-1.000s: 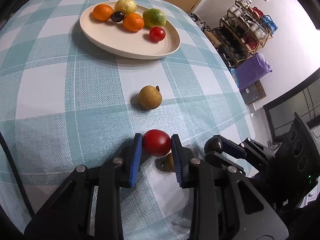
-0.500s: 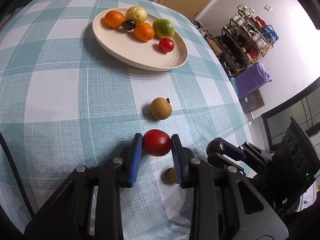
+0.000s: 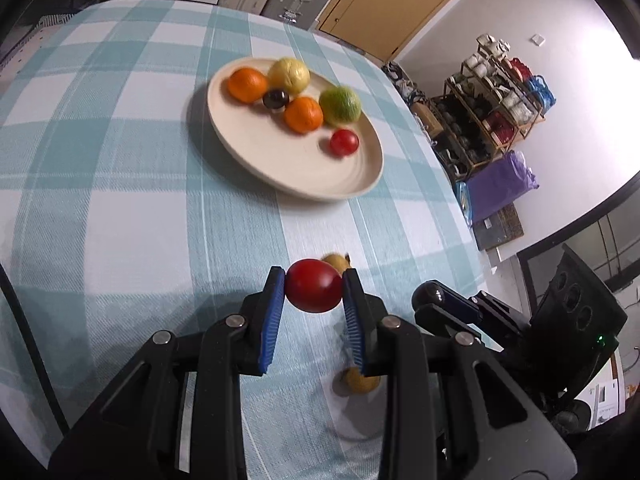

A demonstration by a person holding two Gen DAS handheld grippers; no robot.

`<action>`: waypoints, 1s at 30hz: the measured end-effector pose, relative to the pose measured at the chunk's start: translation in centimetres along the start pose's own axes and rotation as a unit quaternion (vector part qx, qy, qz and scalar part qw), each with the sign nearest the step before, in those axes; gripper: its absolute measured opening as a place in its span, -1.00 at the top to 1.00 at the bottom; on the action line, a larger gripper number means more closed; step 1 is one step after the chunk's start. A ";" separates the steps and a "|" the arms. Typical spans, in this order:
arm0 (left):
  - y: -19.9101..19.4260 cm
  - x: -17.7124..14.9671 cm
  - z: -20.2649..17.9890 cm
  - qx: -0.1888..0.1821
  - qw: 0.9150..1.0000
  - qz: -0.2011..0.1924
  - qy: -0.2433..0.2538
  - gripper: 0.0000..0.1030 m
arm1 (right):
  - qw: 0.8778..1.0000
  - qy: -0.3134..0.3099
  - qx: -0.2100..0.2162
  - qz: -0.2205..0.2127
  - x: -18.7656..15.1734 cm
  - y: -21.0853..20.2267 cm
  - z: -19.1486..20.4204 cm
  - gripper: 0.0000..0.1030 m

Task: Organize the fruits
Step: 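Carry the tomato and plum onto the cream plate and open both grippers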

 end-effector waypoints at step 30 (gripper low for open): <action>2.6 12.5 4.5 0.008 0.998 -0.027 -0.053 0.49 | 1.000 -0.019 -0.014 -0.009 12.4 7.9 -1.3 0.50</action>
Point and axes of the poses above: each gripper's, at about its wrist camera, not at the fingertips, and y roughly the way its jaws point, z to its left, x to its top, the point moved 6 cm from there along y, roughly the way its jaws point, and after that the axes turned 3 degrees about x, right-handed, at the moved point
